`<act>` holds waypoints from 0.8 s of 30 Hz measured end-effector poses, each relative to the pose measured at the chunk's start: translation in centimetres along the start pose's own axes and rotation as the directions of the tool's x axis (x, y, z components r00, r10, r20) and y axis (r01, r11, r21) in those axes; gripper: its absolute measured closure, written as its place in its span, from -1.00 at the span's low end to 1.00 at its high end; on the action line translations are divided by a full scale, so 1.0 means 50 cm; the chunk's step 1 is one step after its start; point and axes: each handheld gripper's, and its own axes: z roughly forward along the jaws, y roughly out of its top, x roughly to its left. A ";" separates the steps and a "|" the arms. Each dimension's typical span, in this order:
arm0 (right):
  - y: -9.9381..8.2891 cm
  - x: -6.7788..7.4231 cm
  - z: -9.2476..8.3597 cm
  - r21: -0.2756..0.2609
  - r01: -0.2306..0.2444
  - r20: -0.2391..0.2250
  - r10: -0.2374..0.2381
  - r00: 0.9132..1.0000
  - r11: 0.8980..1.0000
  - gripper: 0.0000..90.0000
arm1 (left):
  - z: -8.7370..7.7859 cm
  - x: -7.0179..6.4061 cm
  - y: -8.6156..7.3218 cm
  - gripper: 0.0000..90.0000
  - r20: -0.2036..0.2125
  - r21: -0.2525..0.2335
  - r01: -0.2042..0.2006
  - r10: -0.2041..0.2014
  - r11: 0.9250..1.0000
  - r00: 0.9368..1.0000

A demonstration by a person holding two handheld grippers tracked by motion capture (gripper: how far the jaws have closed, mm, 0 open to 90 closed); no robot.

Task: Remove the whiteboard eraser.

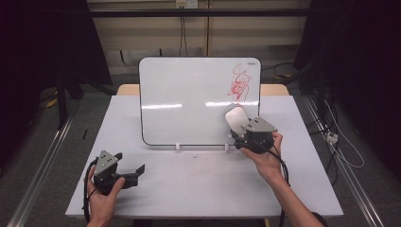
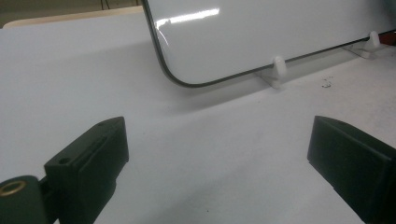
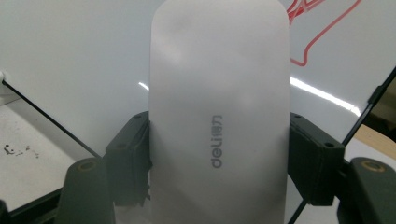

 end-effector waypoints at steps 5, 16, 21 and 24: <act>0.009 -0.009 -0.011 -0.029 -0.007 0.015 0.008 1.000 1.000 -0.31 | 0.002 -0.001 0.001 -0.88 0.001 0.003 -0.003 0.003 1.000 1.000; 0.018 -0.014 -0.019 -0.047 0.012 0.025 -0.010 1.000 0.999 -0.31 | 0.001 -0.005 0.002 -0.88 -0.001 0.002 -0.011 0.011 1.000 1.000; 0.026 -0.015 -0.021 -0.061 0.015 0.024 -0.013 1.000 0.998 -0.31 | 0.001 -0.004 0.002 -0.88 -0.001 0.002 -0.009 0.009 1.000 1.000; 0.032 -0.016 -0.023 -0.069 0.016 0.027 -0.015 1.000 0.997 -0.31 | 0.001 -0.004 0.002 -0.88 -0.002 0.002 -0.010 0.010 1.000 1.000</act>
